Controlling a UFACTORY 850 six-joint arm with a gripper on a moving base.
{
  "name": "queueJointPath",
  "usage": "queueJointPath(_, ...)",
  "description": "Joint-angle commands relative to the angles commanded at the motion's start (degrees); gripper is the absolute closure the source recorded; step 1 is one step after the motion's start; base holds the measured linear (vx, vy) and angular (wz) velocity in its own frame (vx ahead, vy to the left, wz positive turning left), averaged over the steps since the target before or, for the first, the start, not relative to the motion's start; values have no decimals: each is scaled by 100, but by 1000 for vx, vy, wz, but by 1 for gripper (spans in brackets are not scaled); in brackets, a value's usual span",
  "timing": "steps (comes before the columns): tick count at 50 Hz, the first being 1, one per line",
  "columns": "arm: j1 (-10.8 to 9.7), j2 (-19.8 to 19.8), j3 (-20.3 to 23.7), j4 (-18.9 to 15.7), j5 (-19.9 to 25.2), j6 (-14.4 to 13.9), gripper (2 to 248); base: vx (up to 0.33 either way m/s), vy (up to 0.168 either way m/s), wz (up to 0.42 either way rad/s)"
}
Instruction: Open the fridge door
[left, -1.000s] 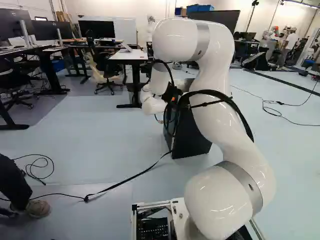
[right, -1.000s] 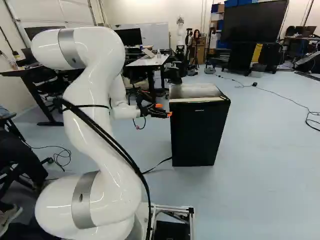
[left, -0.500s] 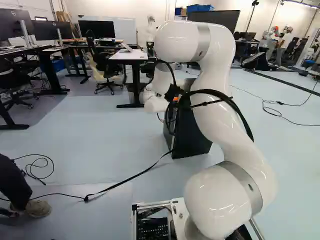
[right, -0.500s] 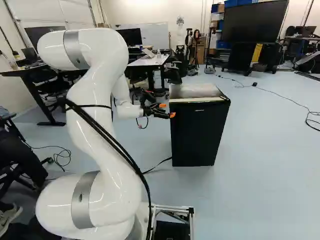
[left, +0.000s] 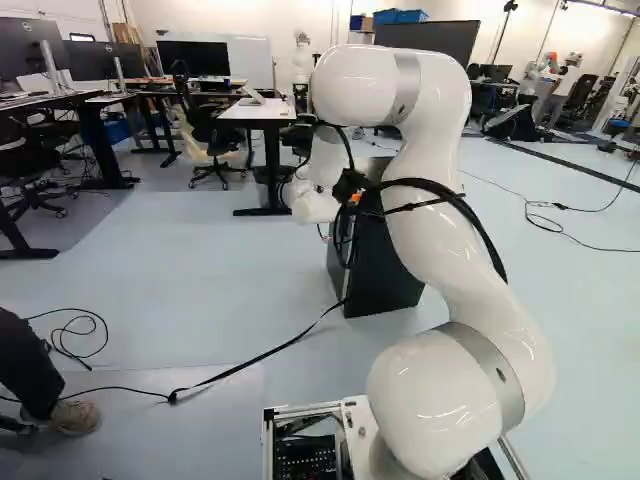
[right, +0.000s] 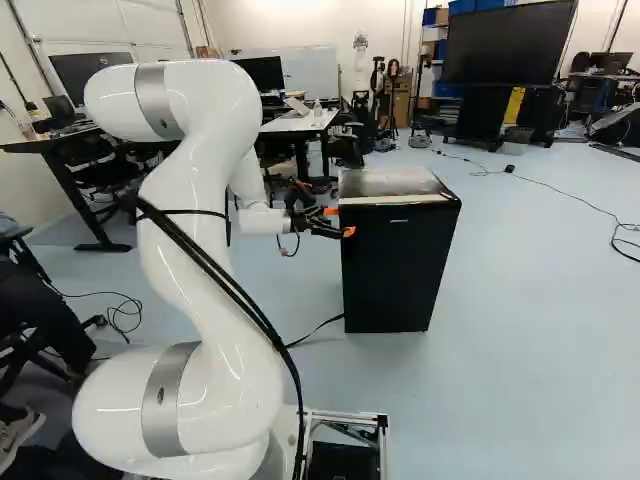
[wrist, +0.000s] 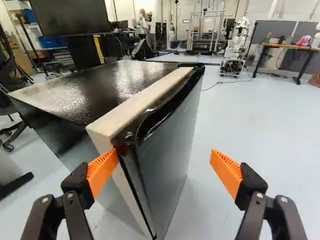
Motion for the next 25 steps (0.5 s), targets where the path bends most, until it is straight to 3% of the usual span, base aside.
queueJointPath(14,-182,74,128,289,0,0,3,0,0,-4)
queueJointPath(25,-320,200,349,716,-16,0,3,-2,-2,5)
